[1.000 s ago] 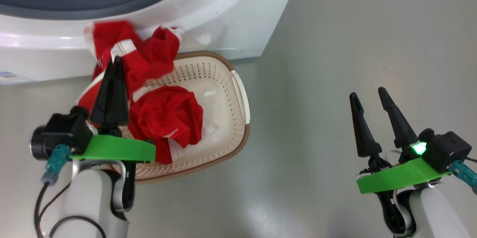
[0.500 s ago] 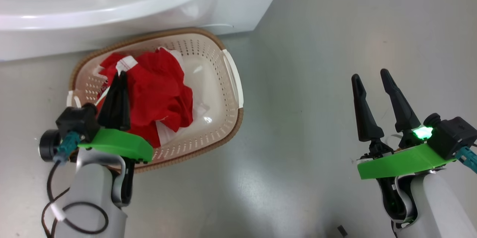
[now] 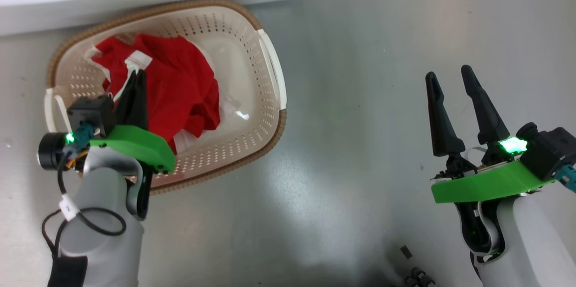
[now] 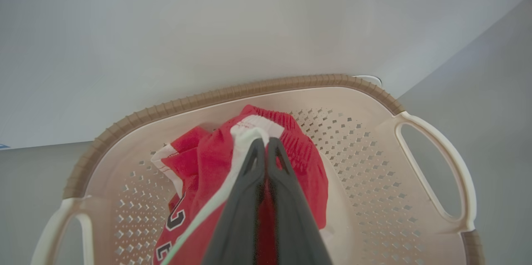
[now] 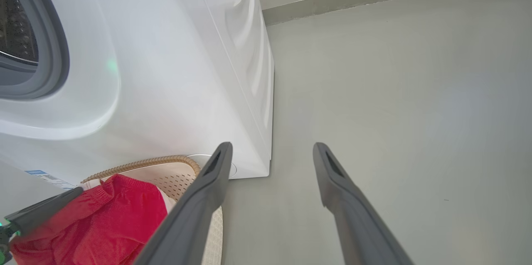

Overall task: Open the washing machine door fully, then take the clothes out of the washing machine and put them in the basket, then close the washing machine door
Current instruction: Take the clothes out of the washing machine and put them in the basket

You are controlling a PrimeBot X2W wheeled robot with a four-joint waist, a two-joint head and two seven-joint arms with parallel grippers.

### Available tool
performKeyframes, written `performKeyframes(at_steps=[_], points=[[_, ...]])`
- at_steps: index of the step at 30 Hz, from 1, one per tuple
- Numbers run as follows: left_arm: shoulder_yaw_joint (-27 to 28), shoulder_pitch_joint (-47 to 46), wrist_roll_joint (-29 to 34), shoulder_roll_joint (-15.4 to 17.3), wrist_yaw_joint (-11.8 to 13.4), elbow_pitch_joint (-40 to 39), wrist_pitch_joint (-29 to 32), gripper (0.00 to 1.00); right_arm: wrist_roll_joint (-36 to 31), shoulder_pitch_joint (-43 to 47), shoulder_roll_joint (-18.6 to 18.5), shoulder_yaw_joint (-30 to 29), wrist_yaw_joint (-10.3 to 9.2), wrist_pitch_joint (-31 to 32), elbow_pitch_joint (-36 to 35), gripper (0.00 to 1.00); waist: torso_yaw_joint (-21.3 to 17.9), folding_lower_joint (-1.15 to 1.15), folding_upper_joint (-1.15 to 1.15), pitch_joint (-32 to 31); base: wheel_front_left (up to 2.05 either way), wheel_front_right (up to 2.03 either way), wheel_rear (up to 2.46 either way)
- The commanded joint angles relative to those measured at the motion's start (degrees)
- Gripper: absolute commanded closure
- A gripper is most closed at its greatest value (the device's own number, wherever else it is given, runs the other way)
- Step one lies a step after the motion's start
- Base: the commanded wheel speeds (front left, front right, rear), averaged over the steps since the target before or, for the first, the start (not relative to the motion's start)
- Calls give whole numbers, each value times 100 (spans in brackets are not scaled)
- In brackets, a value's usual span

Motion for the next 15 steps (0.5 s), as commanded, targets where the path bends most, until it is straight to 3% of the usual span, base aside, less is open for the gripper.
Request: performKeyframes(at_steps=[1,15], points=[[130,-35,120,154,-56,78,-23,100,63,-2,4,162,2,-36,-150,0,-70,0,0,183,0,0,0],[53,-703,318,256,-96,1187,-23,100,108,-86,4,306,2,-36,-192,0,-183,0,0,479,0,0,0]])
